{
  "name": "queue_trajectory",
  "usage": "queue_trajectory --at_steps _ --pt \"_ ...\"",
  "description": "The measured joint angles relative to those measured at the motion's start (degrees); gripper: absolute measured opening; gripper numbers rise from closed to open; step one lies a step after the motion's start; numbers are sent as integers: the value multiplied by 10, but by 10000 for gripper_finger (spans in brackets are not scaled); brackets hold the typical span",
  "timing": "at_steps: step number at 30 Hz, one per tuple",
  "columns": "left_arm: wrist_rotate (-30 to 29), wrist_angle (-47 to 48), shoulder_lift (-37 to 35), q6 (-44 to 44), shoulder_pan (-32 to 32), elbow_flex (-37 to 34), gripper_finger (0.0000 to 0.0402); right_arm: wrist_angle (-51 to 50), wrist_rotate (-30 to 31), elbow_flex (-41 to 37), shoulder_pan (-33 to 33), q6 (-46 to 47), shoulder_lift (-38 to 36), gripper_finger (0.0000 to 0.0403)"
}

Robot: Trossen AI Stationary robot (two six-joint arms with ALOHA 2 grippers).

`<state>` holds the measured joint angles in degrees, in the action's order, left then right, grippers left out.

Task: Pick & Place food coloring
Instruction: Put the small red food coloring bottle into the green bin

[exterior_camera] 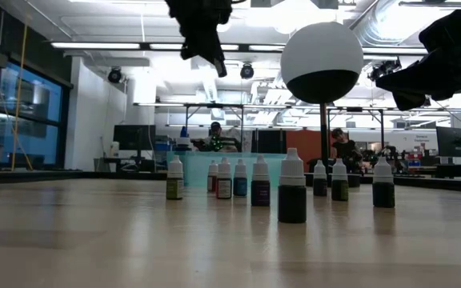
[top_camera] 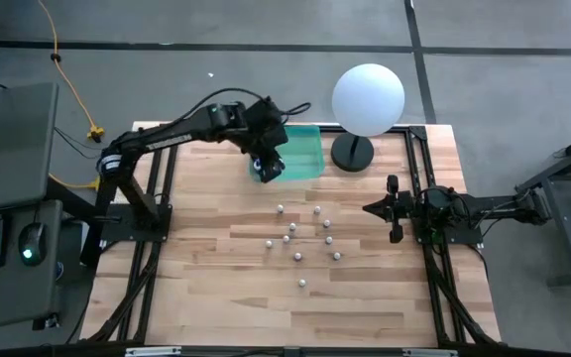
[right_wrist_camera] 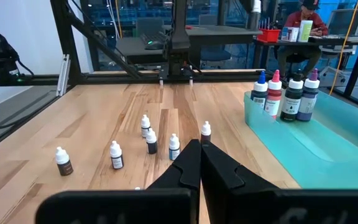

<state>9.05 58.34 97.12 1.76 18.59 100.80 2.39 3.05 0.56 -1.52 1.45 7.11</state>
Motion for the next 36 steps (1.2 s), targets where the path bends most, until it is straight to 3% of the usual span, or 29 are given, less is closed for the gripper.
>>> queue_trajectory --at_steps 6,10,19,36 --pt "-25 141 126 -80 26 174 55 0 0 0 0 -2 0 0" --pt "-65 201 183 -107 60 239 55 0 0 0 0 -2 0 0" --pt "-80 186 259 -103 112 243 55 0 0 0 0 -2 0 0" --pt "-82 75 342 -30 94 243 55 0 0 0 0 0 0 0"
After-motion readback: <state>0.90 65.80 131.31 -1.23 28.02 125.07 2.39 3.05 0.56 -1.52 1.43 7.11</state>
